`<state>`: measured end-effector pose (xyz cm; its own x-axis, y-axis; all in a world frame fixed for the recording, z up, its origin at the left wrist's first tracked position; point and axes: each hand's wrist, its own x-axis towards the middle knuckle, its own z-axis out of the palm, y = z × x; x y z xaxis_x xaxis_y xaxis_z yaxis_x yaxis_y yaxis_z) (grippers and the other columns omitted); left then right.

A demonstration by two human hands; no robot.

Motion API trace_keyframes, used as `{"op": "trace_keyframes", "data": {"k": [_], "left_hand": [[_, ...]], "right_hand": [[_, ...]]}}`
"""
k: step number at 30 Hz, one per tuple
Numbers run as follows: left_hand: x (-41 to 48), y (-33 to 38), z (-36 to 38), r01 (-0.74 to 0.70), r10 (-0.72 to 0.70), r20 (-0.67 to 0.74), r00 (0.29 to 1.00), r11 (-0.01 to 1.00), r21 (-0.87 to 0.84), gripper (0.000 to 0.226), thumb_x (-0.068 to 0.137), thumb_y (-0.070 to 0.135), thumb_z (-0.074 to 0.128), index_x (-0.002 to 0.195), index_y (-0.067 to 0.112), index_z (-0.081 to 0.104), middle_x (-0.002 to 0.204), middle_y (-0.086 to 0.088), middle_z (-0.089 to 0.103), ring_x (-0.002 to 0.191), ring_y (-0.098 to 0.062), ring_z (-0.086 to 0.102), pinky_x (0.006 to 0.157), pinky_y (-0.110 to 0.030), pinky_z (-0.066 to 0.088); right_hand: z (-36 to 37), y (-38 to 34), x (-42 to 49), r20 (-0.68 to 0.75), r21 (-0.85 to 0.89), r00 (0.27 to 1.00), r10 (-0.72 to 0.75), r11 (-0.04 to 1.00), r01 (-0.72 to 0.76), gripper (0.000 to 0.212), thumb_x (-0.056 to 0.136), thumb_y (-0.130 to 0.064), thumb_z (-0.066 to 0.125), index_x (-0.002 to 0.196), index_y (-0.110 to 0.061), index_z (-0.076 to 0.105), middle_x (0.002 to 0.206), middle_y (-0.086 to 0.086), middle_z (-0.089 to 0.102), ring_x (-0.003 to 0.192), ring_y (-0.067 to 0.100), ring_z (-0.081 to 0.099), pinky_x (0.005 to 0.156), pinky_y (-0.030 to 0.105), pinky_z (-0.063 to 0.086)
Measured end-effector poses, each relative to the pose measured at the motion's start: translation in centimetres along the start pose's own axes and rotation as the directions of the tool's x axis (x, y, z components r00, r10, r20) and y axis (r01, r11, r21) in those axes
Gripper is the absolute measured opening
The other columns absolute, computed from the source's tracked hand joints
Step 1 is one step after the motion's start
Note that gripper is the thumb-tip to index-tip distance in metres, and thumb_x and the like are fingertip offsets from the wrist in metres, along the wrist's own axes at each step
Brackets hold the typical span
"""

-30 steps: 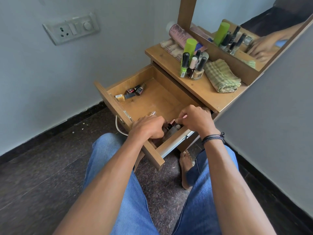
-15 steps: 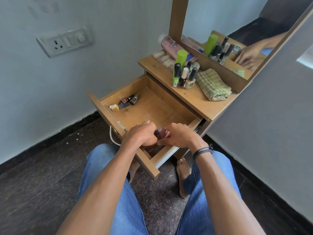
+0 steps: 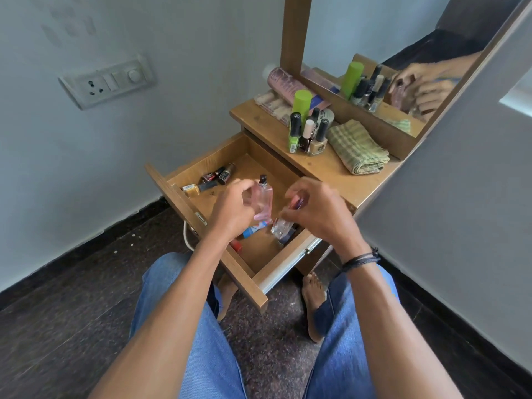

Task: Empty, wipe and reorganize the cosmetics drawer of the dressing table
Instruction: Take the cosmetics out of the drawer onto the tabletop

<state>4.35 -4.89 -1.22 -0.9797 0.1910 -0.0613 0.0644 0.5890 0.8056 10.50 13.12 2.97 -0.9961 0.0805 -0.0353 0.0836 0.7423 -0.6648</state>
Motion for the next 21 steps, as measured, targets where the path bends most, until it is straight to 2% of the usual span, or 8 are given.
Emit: {"op": "trace_keyframes", "data": {"k": [1, 4, 6, 9, 13, 17, 19, 21], "left_hand": [[0.1, 0.6, -0.1, -0.034, 0.032, -0.048, 0.998, 0.999, -0.032, 0.048, 0.086, 0.001, 0.074, 0.127, 0.022, 0.064, 0.124, 0.008, 0.061, 0.098, -0.006, 0.064, 0.056, -0.008, 0.049], [0.6, 2.9, -0.1, -0.136, 0.109, -0.19, 0.976, 0.982, -0.135, 0.047, 0.083, 0.006, 0.078, 0.126, 0.019, 0.066, 0.118, 0.007, 0.063, 0.086, 0.003, 0.061, 0.057, -0.002, 0.046], [1.0, 4.5, 0.1, -0.186, 0.137, -0.261, 0.955, 0.968, -0.171, 0.045, 0.082, 0.009, 0.079, 0.125, 0.016, 0.066, 0.118, 0.005, 0.064, 0.086, 0.004, 0.062, 0.058, -0.004, 0.047], [1.9, 6.6, 0.9, -0.23, 0.144, -0.339, 0.93, 0.946, -0.229, 0.045, 0.082, 0.006, 0.079, 0.124, 0.013, 0.066, 0.121, 0.001, 0.064, 0.09, 0.0, 0.064, 0.061, -0.004, 0.048], [2.9, 8.3, 2.6, -0.29, 0.191, -0.365, 0.911, 0.926, -0.24, 0.045, 0.08, 0.004, 0.08, 0.122, 0.01, 0.065, 0.116, 0.002, 0.06, 0.091, -0.006, 0.065, 0.065, -0.006, 0.05], [3.6, 8.6, 4.2, -0.296, 0.199, -0.37, 0.908, 0.927, -0.229, 0.045, 0.079, 0.003, 0.081, 0.12, 0.01, 0.066, 0.11, 0.006, 0.057, 0.088, -0.001, 0.06, 0.069, -0.003, 0.046], [3.8, 8.5, 4.8, -0.302, 0.199, -0.372, 0.907, 0.921, -0.245, 0.045, 0.079, 0.001, 0.08, 0.121, 0.01, 0.066, 0.111, 0.003, 0.058, 0.089, -0.003, 0.062, 0.069, -0.003, 0.046], [4.0, 8.4, 5.3, -0.306, 0.198, -0.375, 0.906, 0.917, -0.255, 0.044, 0.08, 0.001, 0.079, 0.121, 0.01, 0.065, 0.112, 0.002, 0.058, 0.091, -0.007, 0.063, 0.07, -0.004, 0.047]], "right_hand": [[-0.8, -0.1, 0.1, -0.068, 0.041, 0.998, 0.001, 0.999, 0.002, 0.036, 0.077, -0.03, 0.088, 0.103, -0.031, 0.064, 0.089, -0.015, 0.064, 0.07, -0.002, 0.061, 0.057, 0.014, 0.047], [-2.9, -0.4, 0.8, -0.292, 0.125, 0.956, 0.004, 0.992, 0.034, 0.04, 0.077, -0.025, 0.088, 0.108, -0.033, 0.063, 0.086, -0.014, 0.064, 0.066, -0.004, 0.063, 0.06, 0.021, 0.055], [-3.8, -0.4, 1.5, -0.42, 0.165, 0.907, 0.009, 0.984, 0.067, 0.04, 0.078, -0.021, 0.086, 0.107, -0.033, 0.061, 0.088, -0.012, 0.065, 0.071, 0.0, 0.063, 0.067, 0.032, 0.06], [-4.3, -0.2, 2.7, -0.575, 0.185, 0.818, 0.03, 0.978, 0.095, 0.036, 0.078, -0.019, 0.081, 0.109, -0.025, 0.063, 0.084, -0.014, 0.063, 0.078, 0.012, 0.063, 0.075, 0.045, 0.058], [-3.8, 0.5, 4.0, -0.638, 0.147, 0.77, 0.016, 0.984, 0.101, 0.037, 0.08, -0.02, 0.078, 0.112, -0.029, 0.06, 0.088, -0.018, 0.059, 0.089, 0.019, 0.063, 0.083, 0.047, 0.054], [-3.1, 1.6, 4.8, -0.653, 0.146, 0.758, 0.01, 0.983, 0.112, 0.041, 0.084, -0.021, 0.077, 0.12, -0.027, 0.059, 0.097, -0.013, 0.061, 0.097, 0.021, 0.063, 0.085, 0.049, 0.055], [-2.7, 2.1, 5.0, -0.665, 0.178, 0.746, 0.028, 0.976, 0.122, 0.042, 0.086, -0.02, 0.078, 0.123, -0.023, 0.058, 0.102, -0.013, 0.062, 0.095, 0.016, 0.065, 0.083, 0.046, 0.058], [-2.3, 2.7, 5.0, -0.674, 0.206, 0.737, 0.049, 0.971, 0.124, 0.045, 0.087, -0.02, 0.08, 0.126, -0.015, 0.058, 0.102, -0.01, 0.065, 0.084, 0.002, 0.064, 0.078, 0.039, 0.06]]}}
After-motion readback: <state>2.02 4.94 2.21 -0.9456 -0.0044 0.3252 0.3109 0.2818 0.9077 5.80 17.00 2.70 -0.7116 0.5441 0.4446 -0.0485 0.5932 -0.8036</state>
